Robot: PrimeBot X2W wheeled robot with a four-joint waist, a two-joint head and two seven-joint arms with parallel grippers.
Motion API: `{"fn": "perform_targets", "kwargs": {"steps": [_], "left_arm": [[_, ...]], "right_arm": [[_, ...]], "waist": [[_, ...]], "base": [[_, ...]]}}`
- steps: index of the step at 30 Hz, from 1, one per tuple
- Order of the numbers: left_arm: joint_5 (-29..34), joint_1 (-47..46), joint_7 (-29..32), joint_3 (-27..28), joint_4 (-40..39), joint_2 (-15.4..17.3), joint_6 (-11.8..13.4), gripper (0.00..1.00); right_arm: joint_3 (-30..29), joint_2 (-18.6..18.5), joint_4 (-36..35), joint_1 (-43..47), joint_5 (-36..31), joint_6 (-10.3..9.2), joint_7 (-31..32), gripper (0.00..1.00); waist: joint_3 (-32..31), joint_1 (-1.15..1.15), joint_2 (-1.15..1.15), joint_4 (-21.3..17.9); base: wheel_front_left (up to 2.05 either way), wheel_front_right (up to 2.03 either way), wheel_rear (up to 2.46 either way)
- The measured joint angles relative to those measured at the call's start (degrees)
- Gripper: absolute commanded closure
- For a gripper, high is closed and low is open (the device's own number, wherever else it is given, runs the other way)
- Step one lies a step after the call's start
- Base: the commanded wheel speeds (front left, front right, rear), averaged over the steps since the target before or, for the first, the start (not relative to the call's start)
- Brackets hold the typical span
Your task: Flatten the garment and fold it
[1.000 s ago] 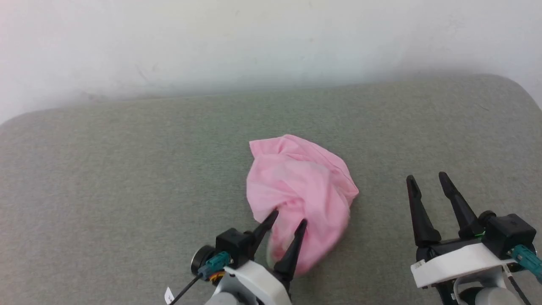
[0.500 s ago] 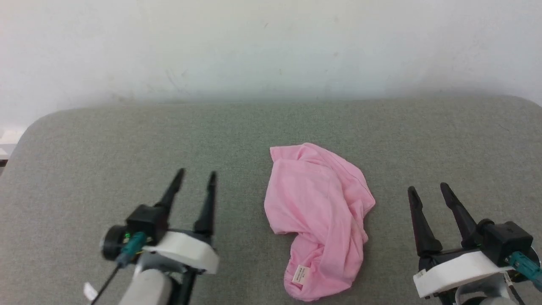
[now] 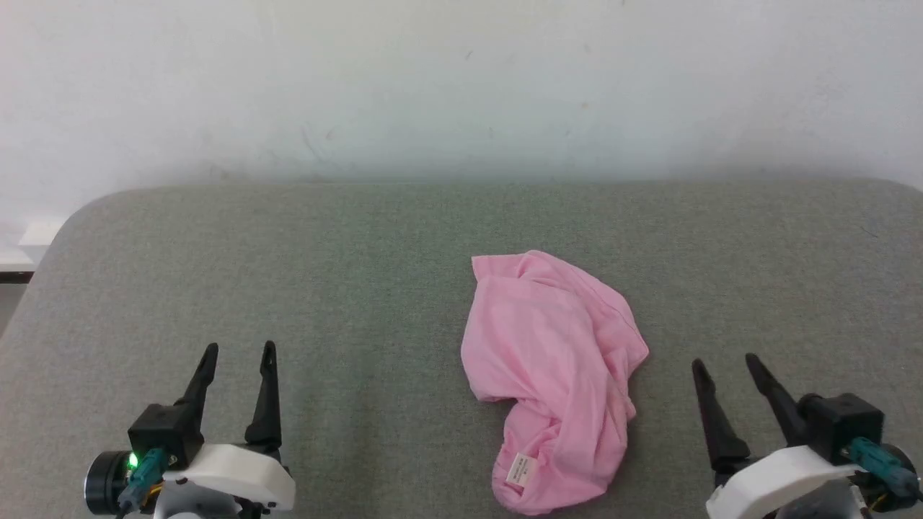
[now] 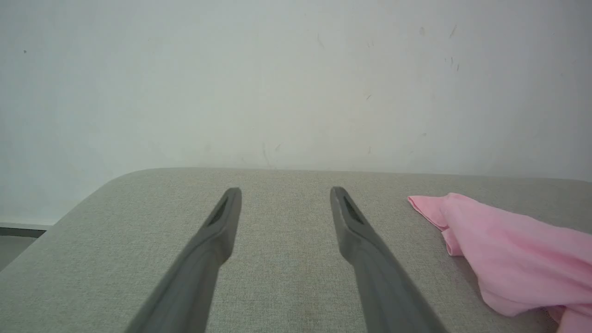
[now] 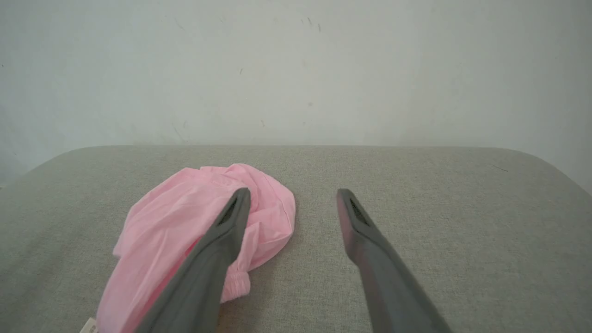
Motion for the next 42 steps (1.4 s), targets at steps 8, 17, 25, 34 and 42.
{"fn": "perform_targets", "kwargs": {"steps": [8,17,25,34,42], "left_arm": [[-0.3,-0.1,0.1,-1.8,-0.4,-1.2,-0.2,0.0],[-0.3,-1.2,0.0,-2.9,0.9,-3.0,-1.2,0.0],[-0.2,-1.7,0.0,-2.1,1.3,-3.5,-1.8,0.0],[0.3,-1.8,0.0,-2.0,1.7,-4.3,-2.8,0.0],[0.7,-1.8,0.0,-1.3,1.7,-4.9,-3.5,0.0]], "right_arm": [[9.9,0.0,3.0,-3.9,-0.4,0.0,12.3,0.0],[15.2,-1.1,12.6,-11.7,-2.4,0.01,23.9,0.95],[6.7,-0.9,8.8,-13.8,-7.0,0.01,15.7,1.0],[-17.7,-0.1,8.7,-5.7,-6.3,0.01,11.6,1.0],[-25.6,0.0,18.8,-0.4,-3.3,0.0,6.2,0.0]], "waist": [[0.5,0.0,0.0,2.6],[1.9,0.01,0.0,5.5],[2.4,0.0,0.0,5.5],[2.2,0.0,0.0,3.5],[2.5,0.0,0.0,2.5]], "base": [[0.0,0.0,0.0],[0.0,0.0,0.0],[0.0,0.0,0.0],[0.0,0.0,0.0],[0.0,0.0,0.0]]}}
